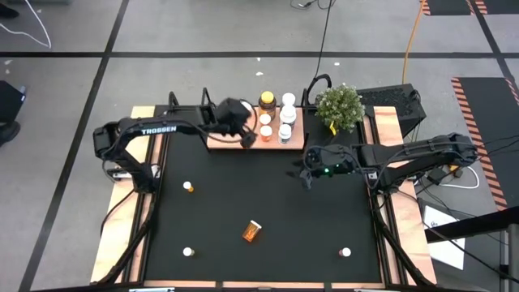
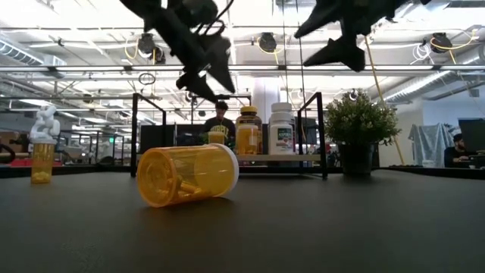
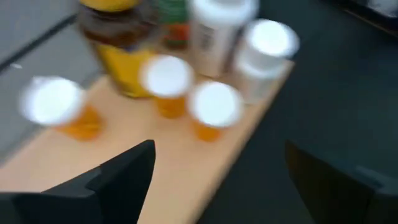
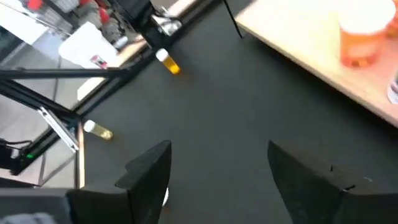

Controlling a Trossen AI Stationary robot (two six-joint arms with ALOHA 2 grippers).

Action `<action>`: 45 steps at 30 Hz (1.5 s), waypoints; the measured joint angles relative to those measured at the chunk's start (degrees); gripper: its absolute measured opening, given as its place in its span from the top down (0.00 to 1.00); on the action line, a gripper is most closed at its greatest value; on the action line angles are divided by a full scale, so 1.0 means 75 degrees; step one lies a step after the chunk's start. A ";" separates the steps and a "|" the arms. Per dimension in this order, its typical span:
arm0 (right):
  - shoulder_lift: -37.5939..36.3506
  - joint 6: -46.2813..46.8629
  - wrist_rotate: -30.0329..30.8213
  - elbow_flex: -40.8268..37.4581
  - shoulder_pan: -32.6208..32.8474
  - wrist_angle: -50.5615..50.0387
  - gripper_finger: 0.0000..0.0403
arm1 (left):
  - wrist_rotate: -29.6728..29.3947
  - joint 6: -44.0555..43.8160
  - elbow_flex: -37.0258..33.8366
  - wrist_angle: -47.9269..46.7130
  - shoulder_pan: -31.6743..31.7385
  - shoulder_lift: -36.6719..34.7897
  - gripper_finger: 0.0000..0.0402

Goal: Pick and place medicine bottles onto shelf by color
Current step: Put the orange pill bottle on the shelf aligned with the other orange pill bottles

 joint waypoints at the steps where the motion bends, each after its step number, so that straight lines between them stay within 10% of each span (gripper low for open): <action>1: 0.0002 0.0095 0.0039 0.0000 0.0022 -0.0162 0.36 | -0.0038 -0.0248 0.0000 -0.0009 -0.0248 0.0004 0.14; 9: 0.0061 0.0646 0.0581 -0.0003 0.0789 -0.0084 0.37 | -0.0706 -0.1758 -0.0002 0.0016 -0.1903 0.0029 0.17; 19: 0.0740 0.1566 0.0574 0.0006 0.1478 0.1001 0.37 | 0.0753 -0.3405 0.0000 -0.0285 -0.2354 -0.0406 0.21; 45: 0.6760 0.9176 0.0574 0.4859 0.3008 0.0033 0.37 | 0.1062 0.0270 -0.0009 -0.4287 -0.3629 -0.2264 0.31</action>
